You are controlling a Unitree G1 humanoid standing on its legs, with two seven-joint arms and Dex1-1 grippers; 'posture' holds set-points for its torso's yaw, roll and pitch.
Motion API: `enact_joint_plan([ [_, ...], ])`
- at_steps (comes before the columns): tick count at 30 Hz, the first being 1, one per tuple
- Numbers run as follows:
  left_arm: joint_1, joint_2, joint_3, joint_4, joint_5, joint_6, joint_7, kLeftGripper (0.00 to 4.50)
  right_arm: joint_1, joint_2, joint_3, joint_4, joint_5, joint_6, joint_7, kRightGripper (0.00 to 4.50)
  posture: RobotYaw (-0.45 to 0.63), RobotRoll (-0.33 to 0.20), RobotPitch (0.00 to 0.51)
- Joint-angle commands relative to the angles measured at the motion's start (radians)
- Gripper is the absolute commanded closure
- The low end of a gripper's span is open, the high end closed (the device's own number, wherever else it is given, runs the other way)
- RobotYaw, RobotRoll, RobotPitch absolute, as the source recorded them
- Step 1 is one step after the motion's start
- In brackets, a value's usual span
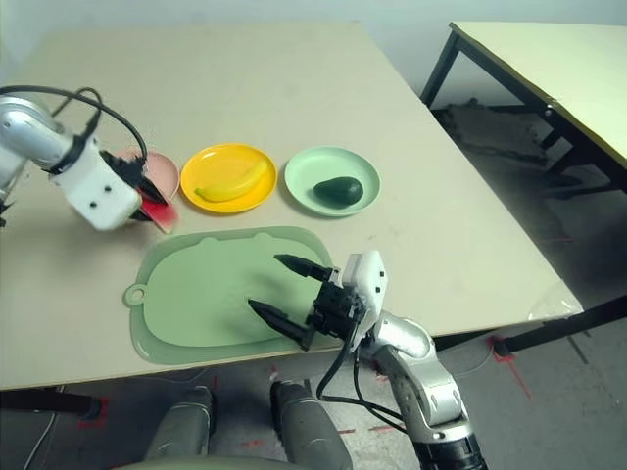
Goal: Place the fruits into color-matched plates.
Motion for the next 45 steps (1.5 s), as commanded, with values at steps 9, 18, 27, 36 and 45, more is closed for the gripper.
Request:
enact_joint_plan([
  [9,-0.029,-0.059,-0.037,0.28,0.325,0.005,0.428,3.04,0.062,0.035,0.012,-0.109,-0.003,0.041,-0.144,0.0,-0.08,0.0,0.144],
  [18,-0.013,-0.119,-0.122,0.341,0.519,0.084,0.693,3.04,0.125,0.008,0.006,-0.111,0.006,-0.018,-0.086,0.0,-0.09,0.0,0.145],
  [27,0.028,-0.131,-0.091,0.362,0.524,0.133,0.725,3.04,0.159,-0.009,0.01,-0.09,0.01,-0.063,-0.039,0.0,-0.07,0.0,0.151],
  [36,0.019,-0.142,-0.07,0.36,0.521,0.145,0.727,1.03,0.095,-0.016,0.016,-0.115,0.042,0.009,-0.067,0.0,-0.07,0.0,0.159],
  [45,-0.012,-0.132,-0.067,0.352,0.529,0.124,0.741,0.02,0.028,-0.023,-0.006,-0.149,0.079,0.094,-0.126,0.0,-0.06,0.0,0.156],
])
